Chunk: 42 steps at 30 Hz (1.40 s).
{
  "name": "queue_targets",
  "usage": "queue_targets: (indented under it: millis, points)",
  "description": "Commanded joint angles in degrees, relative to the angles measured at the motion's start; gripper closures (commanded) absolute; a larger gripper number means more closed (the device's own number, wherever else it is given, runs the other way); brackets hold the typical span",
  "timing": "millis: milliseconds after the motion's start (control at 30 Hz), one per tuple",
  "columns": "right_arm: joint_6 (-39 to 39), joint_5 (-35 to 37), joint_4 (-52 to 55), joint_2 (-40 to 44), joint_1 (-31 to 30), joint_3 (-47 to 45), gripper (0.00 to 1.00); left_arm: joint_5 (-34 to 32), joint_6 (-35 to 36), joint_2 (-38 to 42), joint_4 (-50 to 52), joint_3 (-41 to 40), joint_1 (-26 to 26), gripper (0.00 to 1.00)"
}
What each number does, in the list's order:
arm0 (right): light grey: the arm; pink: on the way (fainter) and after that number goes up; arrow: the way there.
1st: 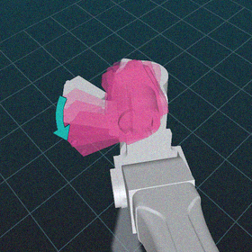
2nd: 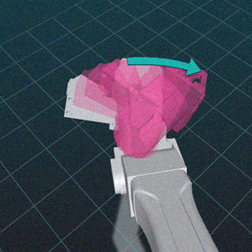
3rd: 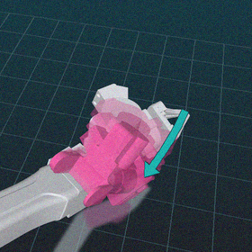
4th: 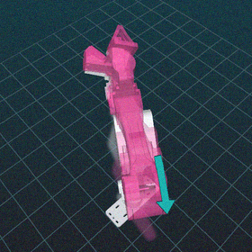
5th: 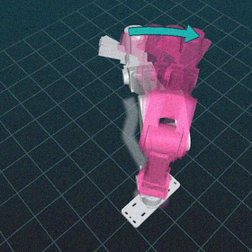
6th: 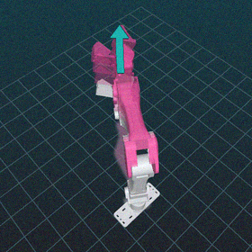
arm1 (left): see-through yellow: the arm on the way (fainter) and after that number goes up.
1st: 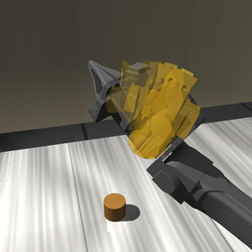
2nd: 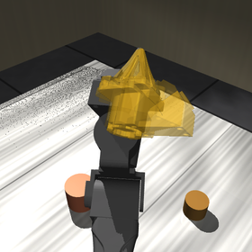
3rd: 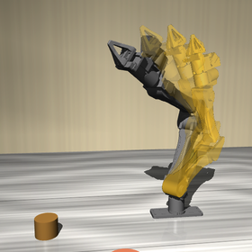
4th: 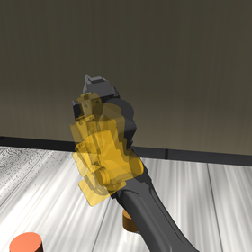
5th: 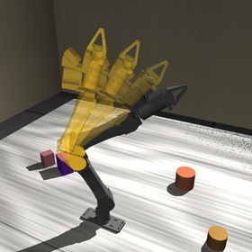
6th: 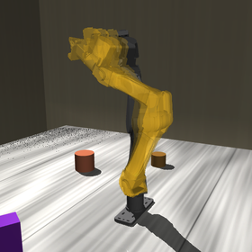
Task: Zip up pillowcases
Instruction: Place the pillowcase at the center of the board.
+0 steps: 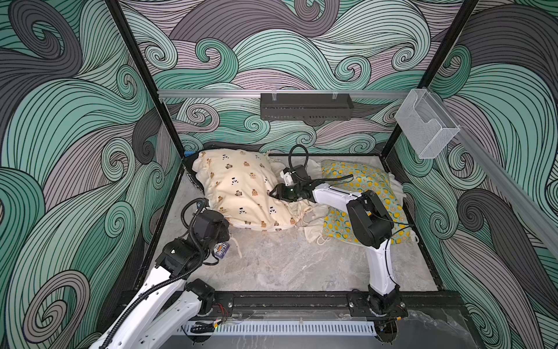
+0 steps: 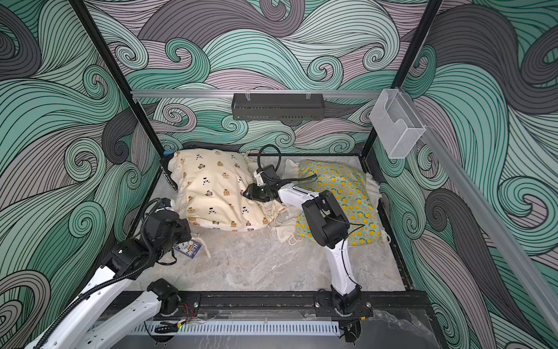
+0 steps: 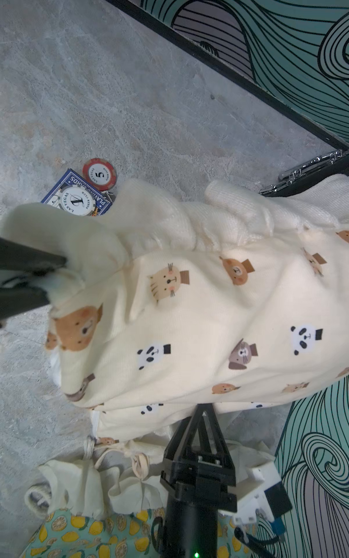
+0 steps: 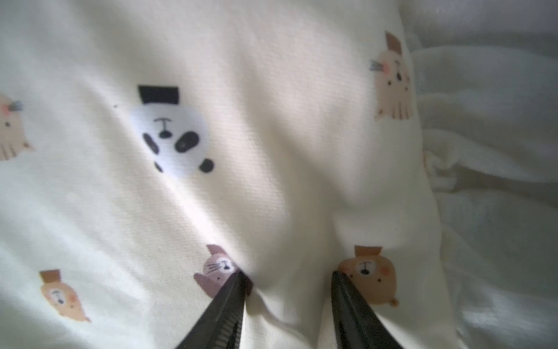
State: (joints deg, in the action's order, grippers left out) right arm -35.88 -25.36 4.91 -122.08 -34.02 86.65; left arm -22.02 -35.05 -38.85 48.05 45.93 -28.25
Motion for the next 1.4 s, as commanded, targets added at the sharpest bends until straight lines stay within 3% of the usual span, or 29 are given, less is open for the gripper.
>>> queue_targets:
  millis: [0,500,833,1233,1367]
  points:
    - [-0.2,0.9,-1.6,-0.7,-0.5,1.7,0.61,0.0,0.7,-0.1,-1.1,0.3,0.3,1.0]
    - [-2.0,1.3,-3.3,6.5,-1.2,1.7,0.99,-0.4,2.2,-0.2,0.3,4.0,0.3,1.0]
    - [-2.4,3.2,-2.7,20.4,-1.5,-0.4,1.0,0.4,4.2,-2.7,-0.4,11.5,0.3,1.0]
    - [1.9,16.8,1.7,40.1,0.0,-5.4,1.0,3.6,7.9,-10.4,-7.5,22.0,0.3,1.0]
    - [2.7,19.5,-0.2,41.1,0.2,-7.6,1.0,1.1,7.4,-14.5,-9.8,21.2,0.3,1.0]
